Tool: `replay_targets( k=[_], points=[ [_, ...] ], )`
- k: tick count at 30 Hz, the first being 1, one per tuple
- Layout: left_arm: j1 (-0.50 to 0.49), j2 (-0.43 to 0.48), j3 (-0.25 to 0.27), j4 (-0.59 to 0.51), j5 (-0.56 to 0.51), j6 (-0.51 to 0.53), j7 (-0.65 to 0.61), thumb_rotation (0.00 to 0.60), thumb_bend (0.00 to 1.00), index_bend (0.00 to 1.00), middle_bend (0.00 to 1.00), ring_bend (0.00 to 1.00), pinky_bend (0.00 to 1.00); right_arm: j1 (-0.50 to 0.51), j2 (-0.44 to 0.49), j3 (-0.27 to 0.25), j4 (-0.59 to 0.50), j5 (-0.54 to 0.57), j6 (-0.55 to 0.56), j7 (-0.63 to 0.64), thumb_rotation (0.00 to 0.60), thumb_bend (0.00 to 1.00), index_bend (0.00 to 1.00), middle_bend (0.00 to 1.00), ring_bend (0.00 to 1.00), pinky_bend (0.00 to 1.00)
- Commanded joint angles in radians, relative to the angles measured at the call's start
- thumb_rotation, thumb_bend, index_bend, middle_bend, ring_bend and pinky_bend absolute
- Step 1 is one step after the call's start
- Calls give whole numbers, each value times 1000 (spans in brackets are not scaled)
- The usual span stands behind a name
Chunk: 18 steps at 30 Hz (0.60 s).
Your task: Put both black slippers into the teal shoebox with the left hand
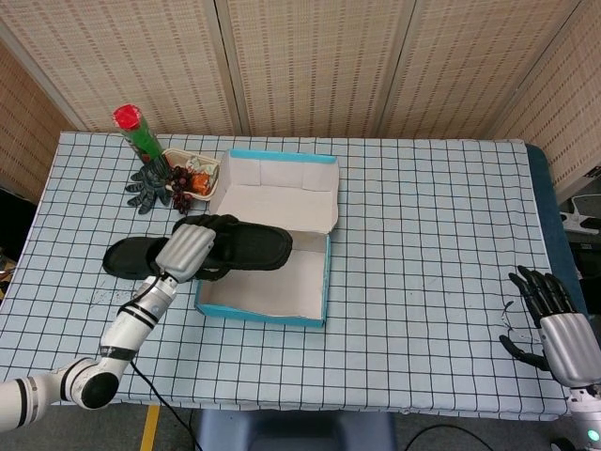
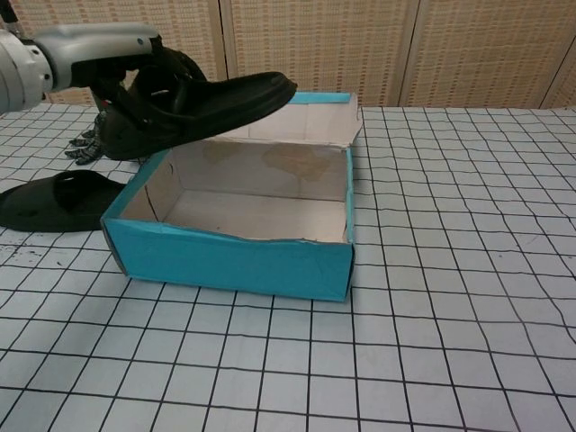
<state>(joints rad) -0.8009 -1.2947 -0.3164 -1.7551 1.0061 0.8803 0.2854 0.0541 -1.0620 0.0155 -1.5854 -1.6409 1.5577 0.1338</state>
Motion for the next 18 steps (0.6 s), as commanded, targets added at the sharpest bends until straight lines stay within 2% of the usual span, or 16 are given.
replay_targets(
  k=[1, 8, 18],
  points=[
    [-50, -48, 9, 28, -45, -30, 39, 600, 459, 642, 730, 600, 560, 5, 2, -2, 2, 1, -10, 7, 600, 115, 0, 0, 0, 0],
    [-135, -124, 31, 99, -145, -59, 100, 600, 459, 634, 726, 599, 559, 13, 5, -1, 7, 9, -27, 21, 600, 114, 0, 0, 0, 0],
    [-198, -198, 39, 194, -201, -70, 98, 600, 458, 632, 724, 599, 560, 21, 9, -3, 12, 14, -42, 44, 600, 114, 0, 0, 0, 0]
  ],
)
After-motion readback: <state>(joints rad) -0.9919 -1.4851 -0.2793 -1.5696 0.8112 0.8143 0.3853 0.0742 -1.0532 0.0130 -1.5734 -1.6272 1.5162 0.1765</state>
